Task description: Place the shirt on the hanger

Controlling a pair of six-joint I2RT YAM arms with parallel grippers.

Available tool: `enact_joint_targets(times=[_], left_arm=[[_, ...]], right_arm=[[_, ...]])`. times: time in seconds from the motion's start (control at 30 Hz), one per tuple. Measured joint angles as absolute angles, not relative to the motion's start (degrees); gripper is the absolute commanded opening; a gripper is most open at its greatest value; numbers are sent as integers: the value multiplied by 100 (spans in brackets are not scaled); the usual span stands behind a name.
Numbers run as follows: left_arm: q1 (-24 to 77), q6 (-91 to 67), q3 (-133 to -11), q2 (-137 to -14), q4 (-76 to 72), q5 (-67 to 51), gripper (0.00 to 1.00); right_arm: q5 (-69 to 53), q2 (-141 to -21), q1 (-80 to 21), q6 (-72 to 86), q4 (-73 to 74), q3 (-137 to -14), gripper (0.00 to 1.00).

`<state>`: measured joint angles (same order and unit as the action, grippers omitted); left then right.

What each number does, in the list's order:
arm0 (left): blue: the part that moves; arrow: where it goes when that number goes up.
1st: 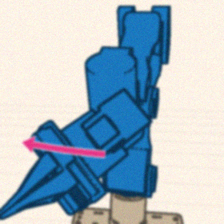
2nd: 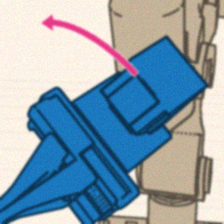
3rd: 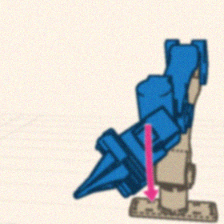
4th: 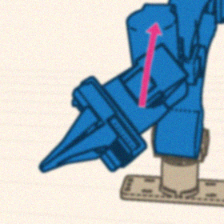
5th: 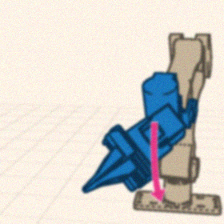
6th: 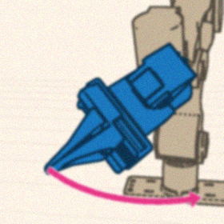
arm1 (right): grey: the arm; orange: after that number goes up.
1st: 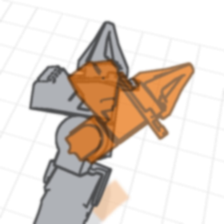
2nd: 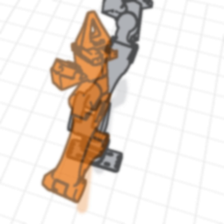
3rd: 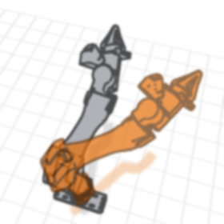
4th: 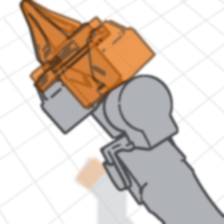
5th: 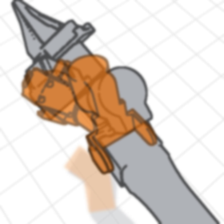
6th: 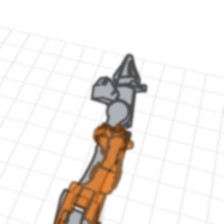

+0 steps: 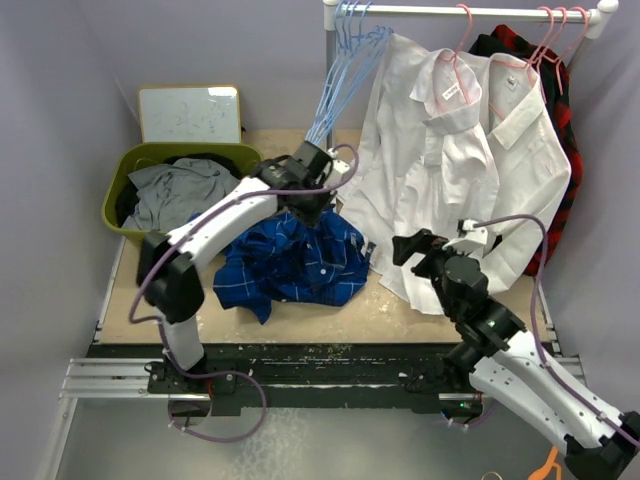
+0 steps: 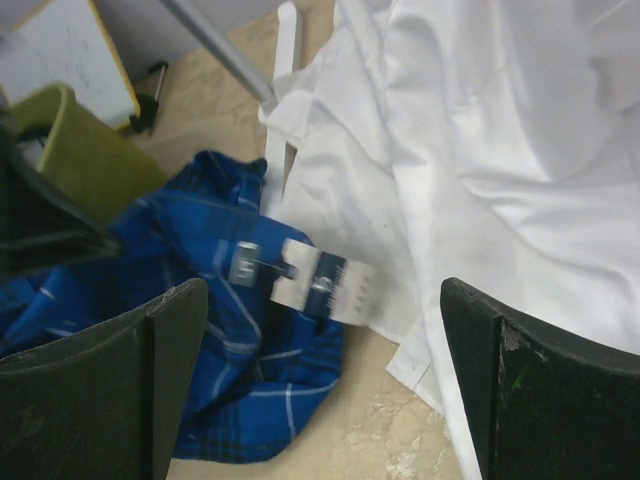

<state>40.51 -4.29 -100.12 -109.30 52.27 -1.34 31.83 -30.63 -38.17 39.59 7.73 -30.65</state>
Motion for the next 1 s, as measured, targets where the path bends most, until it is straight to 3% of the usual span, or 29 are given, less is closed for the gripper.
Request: enact_joint_targets(times=[0.3,0.73,1.0], left_arm=[[3874,482,-9483,-9048,5142,-878,0],[3874,1343,-9483,-8702,5522,-1264,0],[3874,2073,-9821,-8324,5946,-1013,1]], right_arm=[[2108,-4178,-3817,3218,-1118,-2241,100],[679,-6062,-3817,2130,-3452,-2158,100],[-226,-6055,-3607,1986,-4338,-2071,100]])
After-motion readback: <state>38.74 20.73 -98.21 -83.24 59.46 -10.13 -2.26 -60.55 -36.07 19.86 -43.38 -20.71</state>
